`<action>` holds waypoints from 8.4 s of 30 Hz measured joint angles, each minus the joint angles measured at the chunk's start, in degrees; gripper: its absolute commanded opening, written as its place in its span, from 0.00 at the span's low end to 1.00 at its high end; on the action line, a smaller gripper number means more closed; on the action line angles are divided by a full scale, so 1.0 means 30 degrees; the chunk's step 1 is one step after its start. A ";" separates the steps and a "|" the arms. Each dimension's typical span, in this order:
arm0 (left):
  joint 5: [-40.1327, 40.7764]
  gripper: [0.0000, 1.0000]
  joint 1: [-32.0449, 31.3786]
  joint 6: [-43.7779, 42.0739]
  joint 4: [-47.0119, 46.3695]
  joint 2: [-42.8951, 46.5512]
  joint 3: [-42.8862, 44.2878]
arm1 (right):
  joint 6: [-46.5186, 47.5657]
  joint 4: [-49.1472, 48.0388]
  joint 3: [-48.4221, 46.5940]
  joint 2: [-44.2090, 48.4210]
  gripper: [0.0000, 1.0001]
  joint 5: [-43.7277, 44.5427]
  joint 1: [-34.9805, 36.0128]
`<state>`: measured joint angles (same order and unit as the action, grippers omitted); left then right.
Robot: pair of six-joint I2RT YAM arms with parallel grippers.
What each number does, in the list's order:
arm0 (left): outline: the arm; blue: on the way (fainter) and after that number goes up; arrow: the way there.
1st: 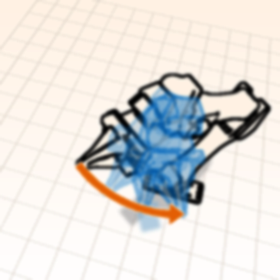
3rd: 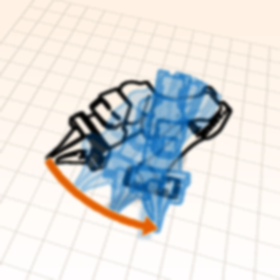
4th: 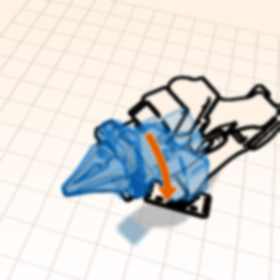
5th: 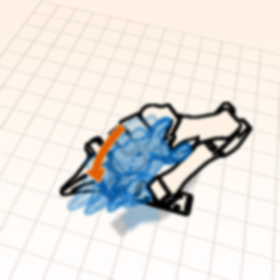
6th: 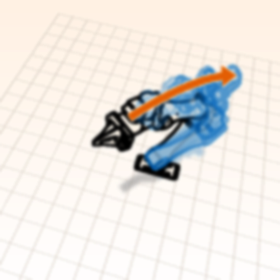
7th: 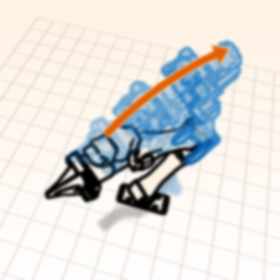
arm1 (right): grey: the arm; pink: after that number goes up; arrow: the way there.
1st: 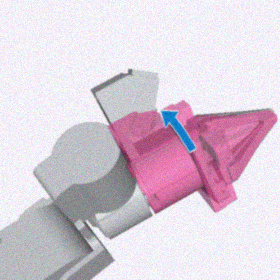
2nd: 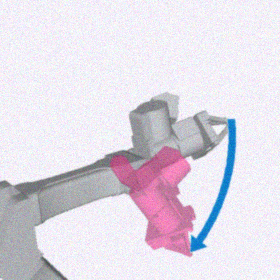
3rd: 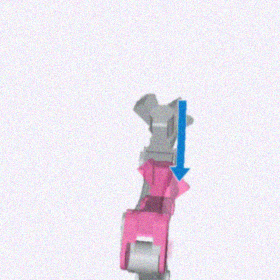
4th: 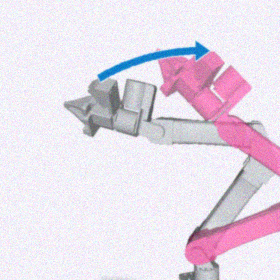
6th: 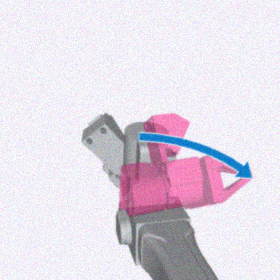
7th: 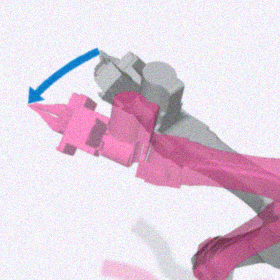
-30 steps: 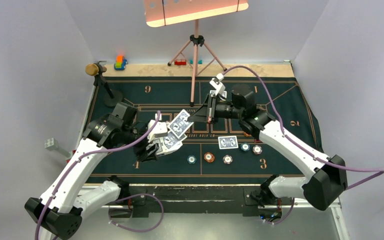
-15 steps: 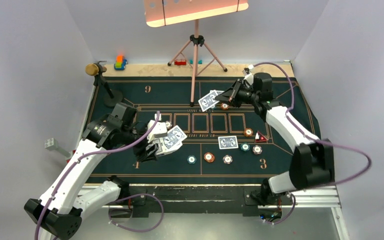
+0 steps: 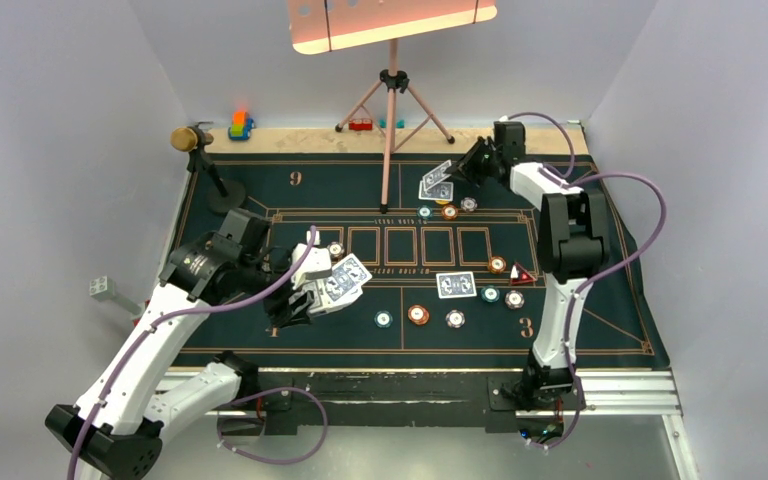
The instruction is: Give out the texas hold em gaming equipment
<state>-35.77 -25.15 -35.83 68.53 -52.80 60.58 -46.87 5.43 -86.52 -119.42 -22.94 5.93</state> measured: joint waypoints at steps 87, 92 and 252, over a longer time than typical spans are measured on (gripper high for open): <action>-0.0219 0.00 0.0000 0.0233 -0.0517 -0.0117 0.0000 | 0.1326 0.0022 0.8466 1.3304 0.46 -0.3162 1.3041; -0.0306 0.00 0.0000 0.0233 -0.0517 -0.0109 0.0000 | 0.1617 0.0554 0.8291 1.3442 0.35 -0.2703 1.3019; -0.0197 0.00 0.0000 0.0590 -0.0962 0.0015 0.0022 | 0.1851 0.2368 0.8276 1.5030 0.26 -0.1479 1.2779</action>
<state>-36.36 -25.15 -34.06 65.65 -52.75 60.64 -41.32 12.53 -61.69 -74.32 -27.38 44.27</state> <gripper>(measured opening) 0.702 0.262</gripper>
